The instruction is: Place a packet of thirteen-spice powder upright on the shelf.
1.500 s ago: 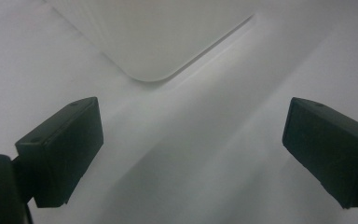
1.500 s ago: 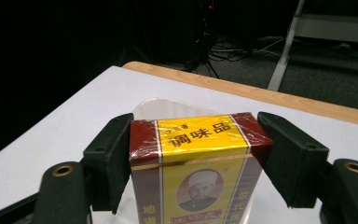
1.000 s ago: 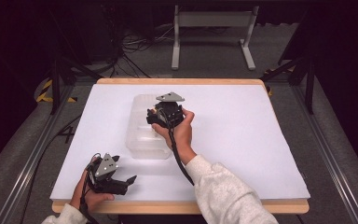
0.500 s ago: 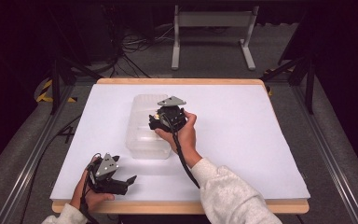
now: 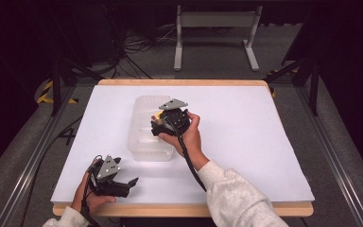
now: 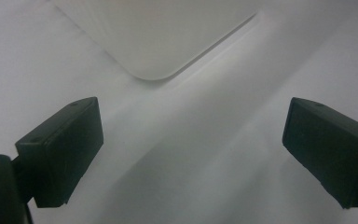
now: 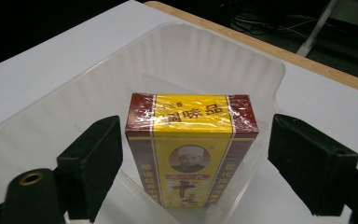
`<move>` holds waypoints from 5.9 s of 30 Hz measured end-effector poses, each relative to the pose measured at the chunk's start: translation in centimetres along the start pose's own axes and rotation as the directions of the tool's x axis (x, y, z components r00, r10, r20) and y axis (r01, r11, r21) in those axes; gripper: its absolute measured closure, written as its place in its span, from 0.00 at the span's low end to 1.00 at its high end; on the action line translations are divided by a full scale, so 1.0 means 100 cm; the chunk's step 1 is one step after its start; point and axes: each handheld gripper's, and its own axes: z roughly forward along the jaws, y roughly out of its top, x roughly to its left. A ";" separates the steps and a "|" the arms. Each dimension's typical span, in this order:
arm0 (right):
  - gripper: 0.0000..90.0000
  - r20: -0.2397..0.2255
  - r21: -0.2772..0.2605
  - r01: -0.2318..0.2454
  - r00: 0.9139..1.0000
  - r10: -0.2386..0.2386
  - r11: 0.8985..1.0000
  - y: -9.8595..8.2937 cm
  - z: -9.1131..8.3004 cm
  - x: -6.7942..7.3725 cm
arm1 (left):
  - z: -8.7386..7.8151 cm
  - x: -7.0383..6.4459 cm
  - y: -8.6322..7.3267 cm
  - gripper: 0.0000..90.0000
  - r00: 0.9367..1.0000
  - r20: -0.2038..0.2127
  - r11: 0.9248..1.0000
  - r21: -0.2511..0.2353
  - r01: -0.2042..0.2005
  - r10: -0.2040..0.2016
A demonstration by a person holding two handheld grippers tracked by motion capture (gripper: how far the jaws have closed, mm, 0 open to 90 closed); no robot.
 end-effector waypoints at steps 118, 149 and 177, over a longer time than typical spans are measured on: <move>0.13 0.111 0.142 0.339 0.928 -0.355 0.930 -0.119 -0.148 -0.140 | 0.007 -0.004 0.004 0.07 1.000 -0.010 0.999 0.032 -0.009 0.009; 0.10 0.182 0.083 0.235 0.952 -0.246 0.968 -0.207 -0.193 -0.190 | 0.007 -0.005 0.004 0.07 1.000 -0.015 0.999 0.035 -0.008 0.008; 0.09 0.247 0.061 0.050 0.967 -0.063 0.997 -0.274 -0.231 -0.213 | 0.003 -0.002 0.006 0.06 1.000 -0.013 1.000 0.002 -0.005 0.005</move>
